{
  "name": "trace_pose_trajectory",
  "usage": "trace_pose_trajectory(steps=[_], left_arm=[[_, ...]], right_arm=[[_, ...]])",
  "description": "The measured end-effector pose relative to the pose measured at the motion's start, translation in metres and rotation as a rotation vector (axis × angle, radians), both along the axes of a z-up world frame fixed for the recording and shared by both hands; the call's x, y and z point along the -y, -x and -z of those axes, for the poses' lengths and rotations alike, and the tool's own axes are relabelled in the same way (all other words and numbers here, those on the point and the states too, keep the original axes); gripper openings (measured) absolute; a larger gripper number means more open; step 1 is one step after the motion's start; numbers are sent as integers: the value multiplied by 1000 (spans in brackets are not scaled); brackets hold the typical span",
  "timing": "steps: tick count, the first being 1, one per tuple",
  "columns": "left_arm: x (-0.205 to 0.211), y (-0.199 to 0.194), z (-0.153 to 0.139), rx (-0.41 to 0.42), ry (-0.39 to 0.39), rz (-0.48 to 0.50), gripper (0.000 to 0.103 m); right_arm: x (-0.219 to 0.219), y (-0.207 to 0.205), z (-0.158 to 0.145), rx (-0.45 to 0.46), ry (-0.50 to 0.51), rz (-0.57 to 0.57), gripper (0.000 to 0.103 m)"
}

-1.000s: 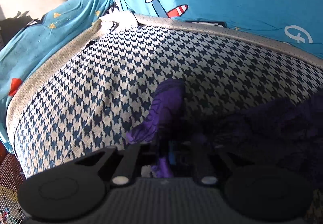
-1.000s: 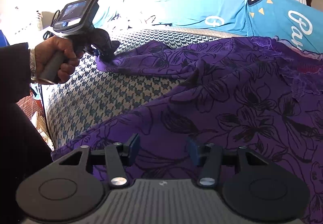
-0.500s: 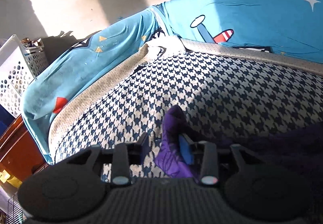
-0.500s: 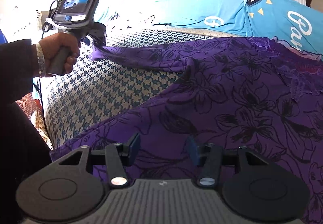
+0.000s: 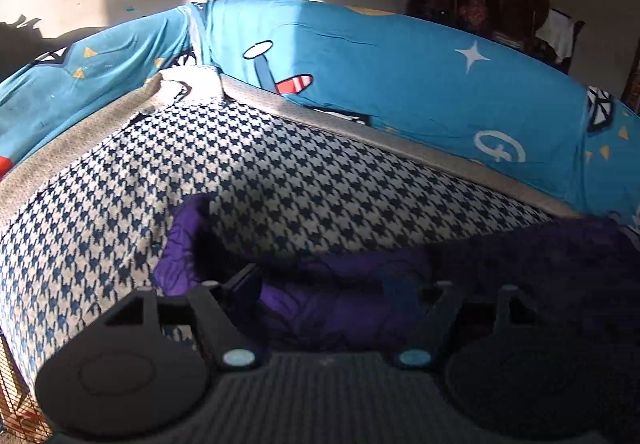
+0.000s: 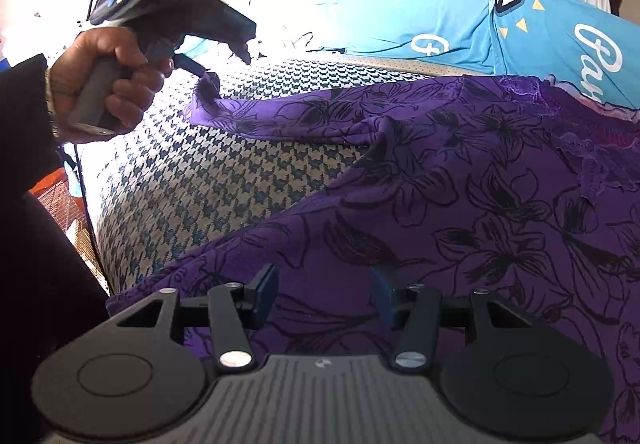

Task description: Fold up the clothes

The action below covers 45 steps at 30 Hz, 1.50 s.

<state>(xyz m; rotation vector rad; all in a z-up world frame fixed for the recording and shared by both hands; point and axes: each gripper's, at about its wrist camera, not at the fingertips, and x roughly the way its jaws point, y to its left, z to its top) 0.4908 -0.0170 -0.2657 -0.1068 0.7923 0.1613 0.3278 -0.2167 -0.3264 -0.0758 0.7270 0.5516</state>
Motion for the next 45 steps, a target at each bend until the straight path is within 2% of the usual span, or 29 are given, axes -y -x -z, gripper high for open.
trace_pose_trajectory(steps=[1, 5, 8, 13, 17, 23, 26, 27, 29, 31, 34, 38, 43, 45], left_arm=[[9, 2, 0, -8, 23, 47, 70], [43, 8, 11, -46, 8, 154, 70], [62, 12, 17, -74, 30, 229, 70], [80, 10, 27, -147, 180, 333, 68], [92, 4, 37, -204, 300, 374, 64], [109, -2, 49, -254, 360, 393, 61], [116, -2, 54, -256, 348, 394, 60], [119, -2, 56, -256, 344, 395, 57], [123, -3, 59, -258, 331, 394, 40], [128, -3, 61, -250, 307, 389, 35], [134, 2, 57, -193, 223, 353, 12], [143, 9, 51, -107, 80, 318, 11], [153, 9, 61, -117, -40, 311, 16], [156, 11, 62, -115, -89, 308, 24]], right_arm=[[0, 0, 0, -1, 1, 1, 51], [1, 0, 0, -2, 1, 0, 51], [1, 1, 0, -1, 4, -2, 51], [1, 2, 0, -4, 4, -1, 51], [2, 3, 0, -10, 3, 0, 51], [5, 7, -2, -9, -2, 1, 51], [8, 9, -3, -9, -2, 9, 51], [10, 10, -3, -11, -2, 13, 51], [14, 12, -3, -15, -1, 23, 51], [19, 15, -4, -16, 0, 34, 51], [27, 19, -5, -16, -1, 53, 51], [36, 21, -7, -18, -3, 77, 51], [42, 24, -8, -19, -2, 84, 51], [44, 25, -8, -24, -1, 83, 51]])
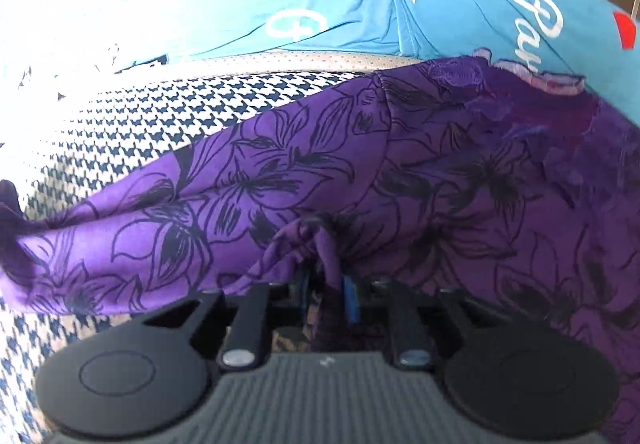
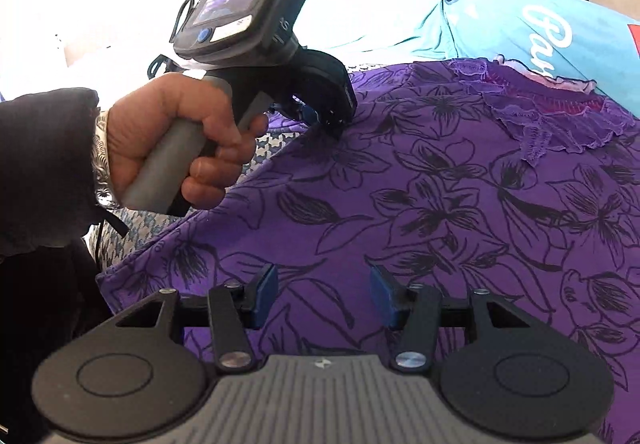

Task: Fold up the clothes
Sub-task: 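Lay the sleeve across the garment with the left tool and release it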

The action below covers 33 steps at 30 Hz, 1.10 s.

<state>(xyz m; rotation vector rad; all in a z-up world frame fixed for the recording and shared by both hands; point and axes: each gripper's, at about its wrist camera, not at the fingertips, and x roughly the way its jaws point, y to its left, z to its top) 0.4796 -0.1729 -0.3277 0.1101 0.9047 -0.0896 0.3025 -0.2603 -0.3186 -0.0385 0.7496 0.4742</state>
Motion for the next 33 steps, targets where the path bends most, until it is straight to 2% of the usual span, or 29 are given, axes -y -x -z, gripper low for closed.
trace_pose_trajectory(steps=[2, 6, 7, 8, 14, 23, 29, 33], left_arm=[[-4, -1, -1, -4, -18, -20, 39], [-15, -1, -7, -35, 30, -46, 45], [-17, 0, -9, -39, 43, -51, 49], [-19, 2, -11, -36, 55, -58, 54], [-23, 8, -26, -14, 141, -52, 67], [-25, -11, -27, 38, 188, -98, 67], [-31, -24, -22, 51, 167, -93, 66], [-29, -20, -19, 50, 138, -71, 66]], right_arm=[[1, 2, 0, -7, -2, -4, 53], [4, 2, 2, -32, 9, 5, 58], [4, 2, 3, -37, 8, 7, 58], [4, 2, 3, -39, 6, 7, 59], [-1, 0, 5, -44, 10, -1, 68], [-4, -1, 7, -49, 8, -1, 71], [-4, -2, 7, -50, 9, -7, 71], [-5, -4, 7, -49, 10, -10, 72]])
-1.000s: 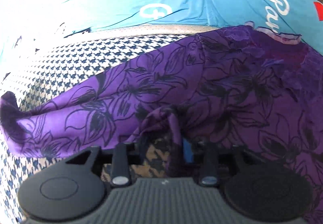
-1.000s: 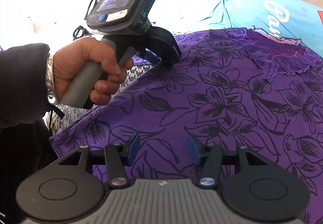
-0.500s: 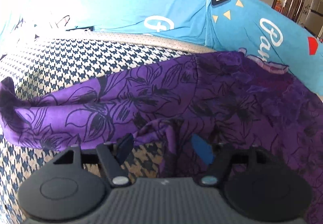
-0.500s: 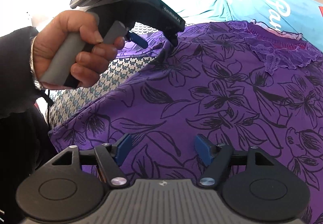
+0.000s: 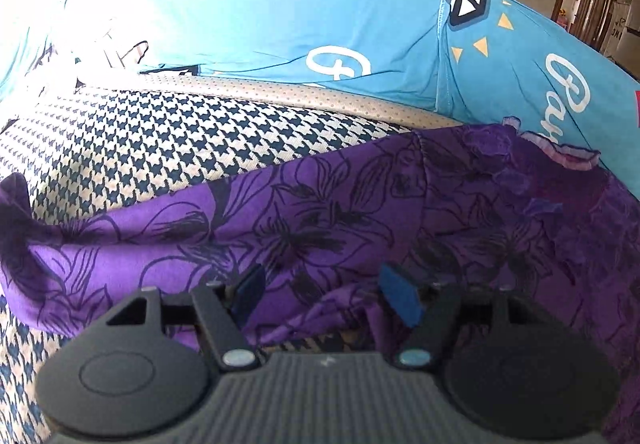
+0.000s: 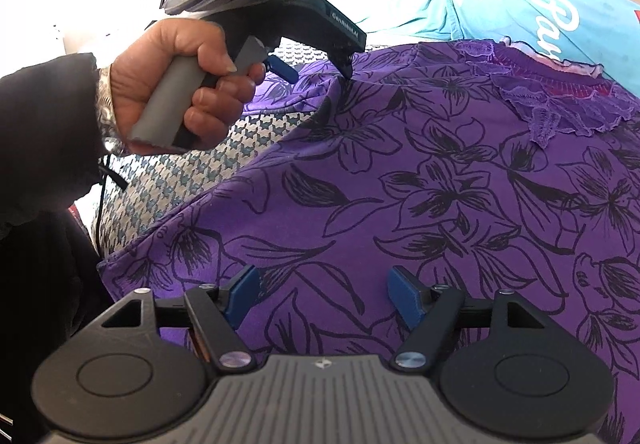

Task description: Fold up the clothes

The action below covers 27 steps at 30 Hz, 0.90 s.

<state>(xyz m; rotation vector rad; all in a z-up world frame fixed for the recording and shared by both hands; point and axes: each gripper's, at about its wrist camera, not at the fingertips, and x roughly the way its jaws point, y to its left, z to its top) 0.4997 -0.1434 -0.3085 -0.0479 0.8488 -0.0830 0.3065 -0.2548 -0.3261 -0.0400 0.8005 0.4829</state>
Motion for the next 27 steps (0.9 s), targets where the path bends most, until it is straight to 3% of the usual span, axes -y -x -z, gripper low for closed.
trace_pose_trajectory(steps=[12, 20, 27], left_arm=[[8, 6, 7, -31, -8, 32, 67], [-1, 6, 7, -70, 40, 31, 67], [-10, 7, 2, -93, 77, 32, 67]], right_arm=[[-2, -1, 0, 4, 5, -1, 72], [-2, -1, 1, 9, 12, -2, 72], [4, -7, -2, -21, -40, 26, 72]])
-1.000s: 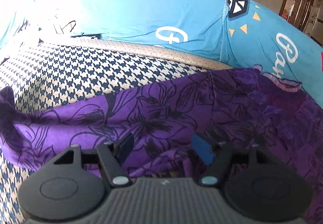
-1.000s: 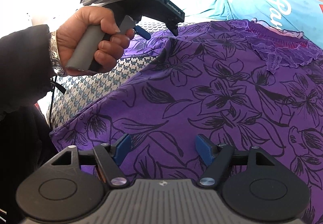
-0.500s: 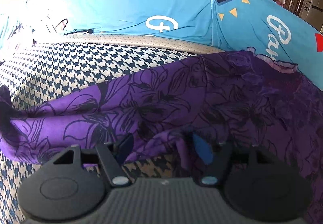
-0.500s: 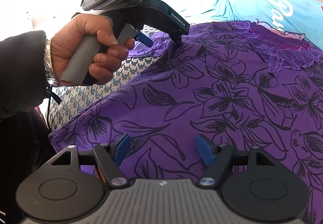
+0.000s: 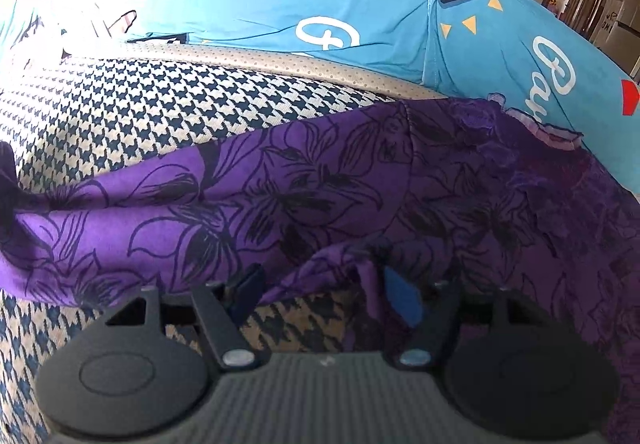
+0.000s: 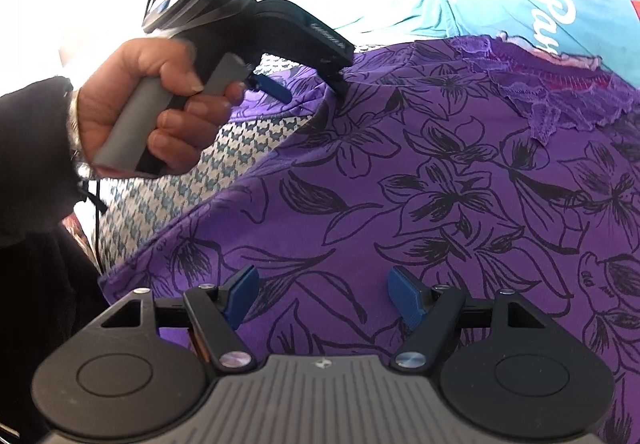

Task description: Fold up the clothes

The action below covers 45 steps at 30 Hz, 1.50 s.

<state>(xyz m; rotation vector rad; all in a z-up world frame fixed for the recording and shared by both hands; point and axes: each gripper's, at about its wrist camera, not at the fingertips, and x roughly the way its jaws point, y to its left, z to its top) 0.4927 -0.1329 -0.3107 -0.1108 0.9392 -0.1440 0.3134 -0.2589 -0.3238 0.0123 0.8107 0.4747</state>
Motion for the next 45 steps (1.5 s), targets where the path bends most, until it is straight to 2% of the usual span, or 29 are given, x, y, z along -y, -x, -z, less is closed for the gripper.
trace_pose_trajectory(steps=[7, 13, 25, 32, 39, 42, 45], left_arm=[[4, 16, -18, 38, 18, 41, 70], [8, 31, -39, 60, 78, 52, 70], [26, 72, -105, 159, 156, 89, 74], [45, 91, -136, 190, 177, 123, 75], [81, 92, -176, 216, 309, 167, 75], [94, 87, -184, 248, 291, 171, 77], [97, 76, -177, 250, 262, 166, 78]], right_arm=[[2, 0, -2, -9, -12, 7, 72], [1, 0, -1, -5, -6, 7, 72], [1, -2, -2, 5, 4, 10, 72], [12, -4, -10, 30, -6, 77, 72], [27, -6, -19, 36, -31, 144, 72], [33, -8, -22, 31, -49, 167, 72], [34, -7, -26, 41, -53, 175, 72]])
